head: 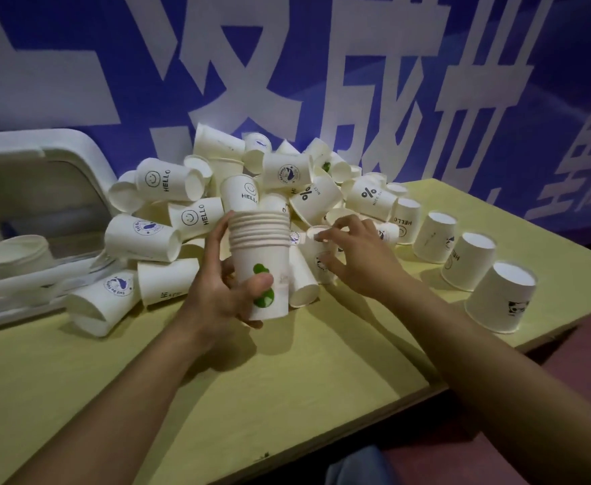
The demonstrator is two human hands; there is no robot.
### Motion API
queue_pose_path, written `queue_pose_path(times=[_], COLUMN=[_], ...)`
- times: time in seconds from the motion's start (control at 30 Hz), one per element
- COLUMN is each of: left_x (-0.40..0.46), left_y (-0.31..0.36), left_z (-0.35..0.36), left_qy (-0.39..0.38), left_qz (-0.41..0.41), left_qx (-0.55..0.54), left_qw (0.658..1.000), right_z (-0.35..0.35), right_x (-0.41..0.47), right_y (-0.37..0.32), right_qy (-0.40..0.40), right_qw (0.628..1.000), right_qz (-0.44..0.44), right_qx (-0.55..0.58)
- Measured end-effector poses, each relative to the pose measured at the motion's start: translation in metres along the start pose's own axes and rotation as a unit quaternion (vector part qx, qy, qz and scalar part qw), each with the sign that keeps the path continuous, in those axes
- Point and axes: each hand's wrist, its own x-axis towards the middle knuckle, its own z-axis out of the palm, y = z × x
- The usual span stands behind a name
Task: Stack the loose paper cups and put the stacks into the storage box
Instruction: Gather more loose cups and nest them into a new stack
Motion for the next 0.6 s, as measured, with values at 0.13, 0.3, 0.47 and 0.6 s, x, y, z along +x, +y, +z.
queue_pose_path(times=[0.13,0.3,0.47,0.6], left_x=[-0.002,-0.002,-0.01,-0.014], left_y=[-0.006,-0.007,-0.01,-0.01], left_z=[-0.011,-0.015,-0.011,-0.004], left_qy=[-0.004,-0.001,-0.047,-0.074], left_qz=[-0.044,-0.042,0.026,0.049], left_qx=[-0.137,-0.133,0.013,0.106], left_qw=[0.99,0.99,0.998,0.99], right_z=[0.008,-0.01,-0.044,-0.047], right_x=[-0.01,-0.022,-0.032,-0.038], right_y=[0.001,0.0,-0.029,-0.061], right_qy=[0.068,0.149,0.21,0.179], right_qw=[0.997,0.975,0.912,0.87], right_qz=[-0.009,0.053,0.064,0.066], right_qx=[0.039,0.159,0.347,0.454])
